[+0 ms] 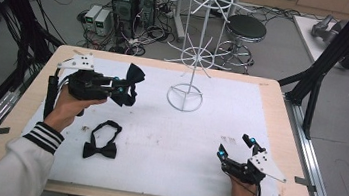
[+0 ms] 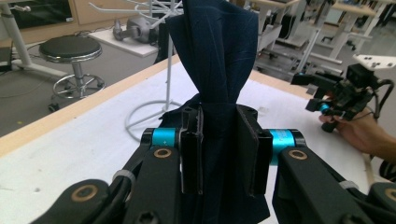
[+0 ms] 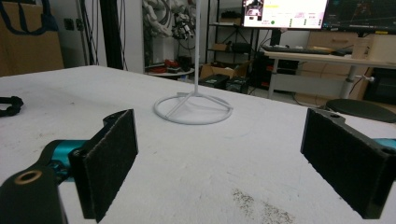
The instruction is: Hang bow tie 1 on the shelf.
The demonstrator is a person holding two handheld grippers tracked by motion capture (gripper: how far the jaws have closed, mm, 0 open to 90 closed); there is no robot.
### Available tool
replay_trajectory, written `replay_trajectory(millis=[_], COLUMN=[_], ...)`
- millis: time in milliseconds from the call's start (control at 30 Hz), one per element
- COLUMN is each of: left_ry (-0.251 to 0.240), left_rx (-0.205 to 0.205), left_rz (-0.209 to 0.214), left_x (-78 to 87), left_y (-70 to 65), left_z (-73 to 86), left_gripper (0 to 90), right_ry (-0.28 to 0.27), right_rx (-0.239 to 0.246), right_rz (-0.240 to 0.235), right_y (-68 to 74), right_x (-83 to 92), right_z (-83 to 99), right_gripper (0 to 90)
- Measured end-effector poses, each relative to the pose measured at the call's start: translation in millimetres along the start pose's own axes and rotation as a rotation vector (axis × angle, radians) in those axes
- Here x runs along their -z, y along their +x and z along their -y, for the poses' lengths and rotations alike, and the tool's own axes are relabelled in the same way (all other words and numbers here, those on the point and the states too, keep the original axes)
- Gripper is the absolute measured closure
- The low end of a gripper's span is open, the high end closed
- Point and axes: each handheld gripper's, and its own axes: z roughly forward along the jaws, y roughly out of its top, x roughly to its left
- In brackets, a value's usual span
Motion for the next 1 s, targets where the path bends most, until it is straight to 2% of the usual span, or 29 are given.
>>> replay_trajectory(millis=[300,500,667,833,1000], left_ry=[-0.005,-0.011,-0.037,-0.026,-0.043], left_rx=[-0.024,-0.014,0.001,-0.008,-0.001], left_rz=[0.021,0.030,0.039,0.021,-0.007], left_x=[-7.4,-14.8,-19.8,-25.8,-30.6], left_y=[13.9,26.3,37.0,45.0,47.7], left_z=[-14.5,-19.2,-26.7,-33.5,-37.2], left_gripper=[72.6,72.6,72.6,72.7,72.7], right_ry=[0.004,0.003,0.005,0.003,-0.001], right_rx=[0.009,0.003,-0.009,-0.007,-0.006], right_rz=[0.002,-0.001,-0.002,-0.001,0.000], right_y=[0.5,0.3,-0.3,-0.2,-0.7], right_x=[-0.6,-0.6,-0.1,-0.3,-0.2], right_z=[-0.3,-0.3,-0.2,-0.1,-0.1], right_gripper=[10.4,10.4,10.4,10.4,10.4])
